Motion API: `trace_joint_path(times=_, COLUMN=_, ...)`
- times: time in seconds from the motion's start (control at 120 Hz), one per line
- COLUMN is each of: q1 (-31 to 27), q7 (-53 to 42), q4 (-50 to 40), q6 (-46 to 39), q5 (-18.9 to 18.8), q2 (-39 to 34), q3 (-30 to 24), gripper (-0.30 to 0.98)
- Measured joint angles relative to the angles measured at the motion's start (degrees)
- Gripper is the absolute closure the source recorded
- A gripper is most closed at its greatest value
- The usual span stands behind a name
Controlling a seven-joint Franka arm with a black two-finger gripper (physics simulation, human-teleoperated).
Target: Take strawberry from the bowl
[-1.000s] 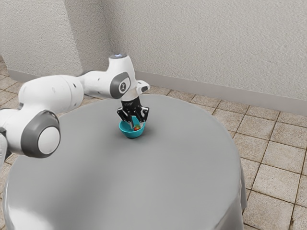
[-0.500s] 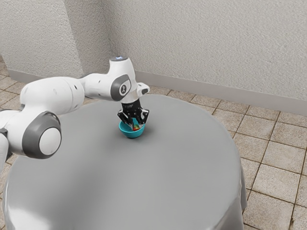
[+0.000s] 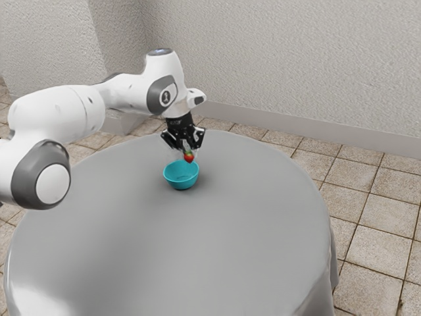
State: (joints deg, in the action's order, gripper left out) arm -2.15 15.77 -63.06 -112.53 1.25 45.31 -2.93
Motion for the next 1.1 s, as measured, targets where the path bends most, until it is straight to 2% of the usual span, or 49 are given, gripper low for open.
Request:
trace_joint_path(times=0.142, q1=2.9, q7=0.3, q4=1.7, q6=0.4, q5=0.1, q2=0.9, q3=-2.7, gripper=0.64)
trace_joint_path(times=0.408, q1=3.6, q7=0.9, q4=7.0, q6=-2.5, q5=0.4, q2=10.3, q3=-4.6, gripper=0.64)
trace_joint_path(times=0.542, q1=3.7, q7=0.8, q4=6.8, q6=-3.9, q5=1.4, q2=10.6, q3=-4.6, gripper=0.37)
trace_joint_path(times=0.642, q1=4.5, q7=0.7, q4=3.2, q6=-4.3, q5=1.8, q2=5.7, q3=-2.7, gripper=0.23)
trace_joint_path(times=0.767, q1=5.3, q7=0.6, q4=-1.2, q6=-3.0, q5=1.6, q2=-2.3, q3=-1.2, gripper=0.13)
trace_joint_path(times=0.967, q1=5.9, q7=0.6, q4=-2.1, q6=3.6, q5=-0.6, q2=-12.0, q3=-0.8, gripper=0.05)
trace_joint_path(times=1.1, q1=5.8, q7=0.5, q4=-1.1, q6=9.0, q5=-1.8, q2=-14.7, q3=-0.9, gripper=0.03)
